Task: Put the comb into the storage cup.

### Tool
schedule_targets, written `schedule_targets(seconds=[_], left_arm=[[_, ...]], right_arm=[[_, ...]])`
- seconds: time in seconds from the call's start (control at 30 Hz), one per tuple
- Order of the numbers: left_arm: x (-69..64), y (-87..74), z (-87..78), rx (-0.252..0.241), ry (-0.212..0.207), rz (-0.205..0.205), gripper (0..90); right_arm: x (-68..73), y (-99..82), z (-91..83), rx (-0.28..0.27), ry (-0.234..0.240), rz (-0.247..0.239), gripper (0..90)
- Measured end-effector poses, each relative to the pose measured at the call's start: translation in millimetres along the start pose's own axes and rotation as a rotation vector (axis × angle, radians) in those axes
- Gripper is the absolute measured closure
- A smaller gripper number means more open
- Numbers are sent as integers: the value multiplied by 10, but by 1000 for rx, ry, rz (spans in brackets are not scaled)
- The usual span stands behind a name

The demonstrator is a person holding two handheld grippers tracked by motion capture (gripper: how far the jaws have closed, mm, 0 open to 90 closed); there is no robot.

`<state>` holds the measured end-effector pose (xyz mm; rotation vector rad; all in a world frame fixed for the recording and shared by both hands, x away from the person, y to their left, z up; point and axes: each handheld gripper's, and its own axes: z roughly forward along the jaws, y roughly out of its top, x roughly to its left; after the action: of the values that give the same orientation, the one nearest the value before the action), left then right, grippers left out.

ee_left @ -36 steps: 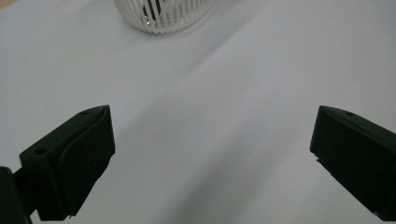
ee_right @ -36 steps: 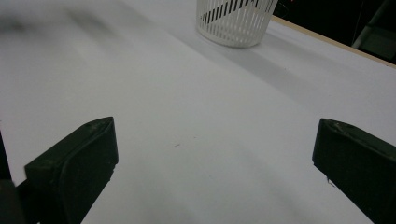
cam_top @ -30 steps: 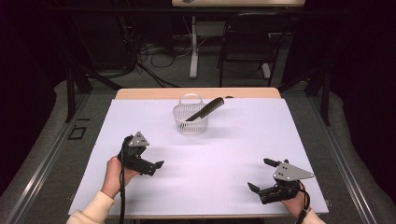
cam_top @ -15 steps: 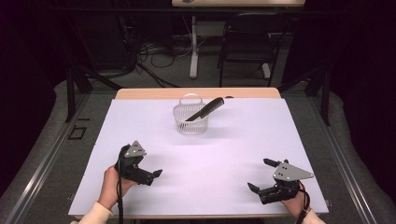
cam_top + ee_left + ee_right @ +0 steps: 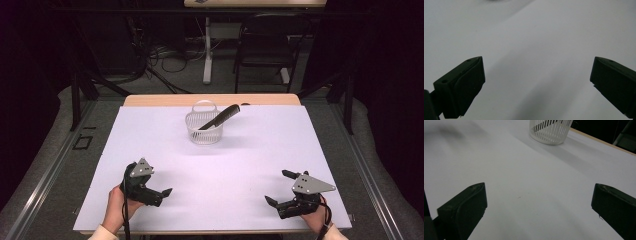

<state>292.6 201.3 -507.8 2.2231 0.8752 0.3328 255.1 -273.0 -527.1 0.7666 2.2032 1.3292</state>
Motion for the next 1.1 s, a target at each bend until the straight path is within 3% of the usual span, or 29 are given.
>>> schedule_targets(seconds=[0.23, 0.47, 0.8, 1.1], left_arm=[[-46, -74, -44, -7, 15, 3, 0], [-99, -192, -54, -24, 20, -20, 0], [-160, -297, -49, -82, 35, -32, 0], [-173, -349, 3, -80, 12, -29, 0]], right_arm=[[-1, 1, -5, -2, -3, -2, 0], [0, -2, 7, 4, -1, 2, 0], [-2, -4, 0, 3, -4, 2, 0], [-9, -9, -6, 5, 0, -2, 0]])
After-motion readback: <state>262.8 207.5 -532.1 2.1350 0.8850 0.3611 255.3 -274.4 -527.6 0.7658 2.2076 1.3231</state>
